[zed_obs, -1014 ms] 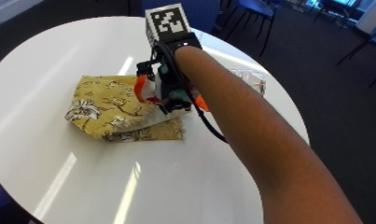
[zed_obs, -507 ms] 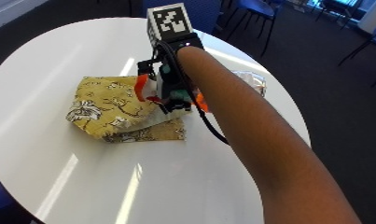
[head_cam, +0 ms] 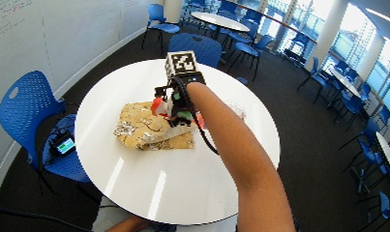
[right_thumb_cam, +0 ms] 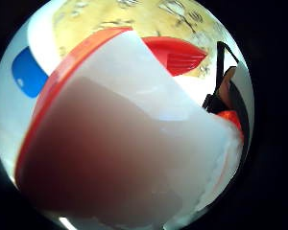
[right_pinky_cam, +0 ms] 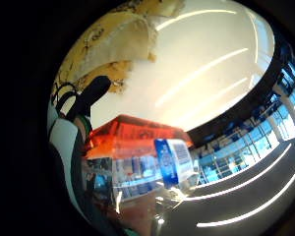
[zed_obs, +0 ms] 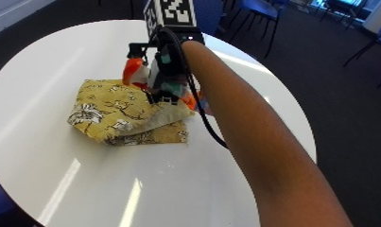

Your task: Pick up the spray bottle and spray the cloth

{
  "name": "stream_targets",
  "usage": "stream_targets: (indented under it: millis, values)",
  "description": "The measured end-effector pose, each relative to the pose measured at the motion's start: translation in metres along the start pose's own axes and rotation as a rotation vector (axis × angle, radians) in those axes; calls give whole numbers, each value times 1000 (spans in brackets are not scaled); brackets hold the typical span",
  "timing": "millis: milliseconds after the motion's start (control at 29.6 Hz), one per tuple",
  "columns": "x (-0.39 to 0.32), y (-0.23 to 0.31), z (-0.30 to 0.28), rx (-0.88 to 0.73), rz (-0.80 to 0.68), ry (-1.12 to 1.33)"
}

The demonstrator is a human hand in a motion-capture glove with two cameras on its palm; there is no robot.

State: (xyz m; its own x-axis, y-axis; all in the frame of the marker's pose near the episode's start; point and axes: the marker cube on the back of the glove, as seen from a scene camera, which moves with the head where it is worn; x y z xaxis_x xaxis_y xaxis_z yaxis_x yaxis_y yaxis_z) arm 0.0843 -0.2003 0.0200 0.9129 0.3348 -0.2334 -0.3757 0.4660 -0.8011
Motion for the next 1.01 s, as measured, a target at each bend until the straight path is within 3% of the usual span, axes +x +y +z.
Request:
stream_targets:
  millis: [304, 507, 676, 1014]
  values:
    - [-15, 36, -39, 377, -298, -270]
    - [-19, 71, -65, 677, -459, -749]
    - [-33, 80, -79, 834, -608, -1069]
    - [-52, 53, -109, 1309, -624, -1286]
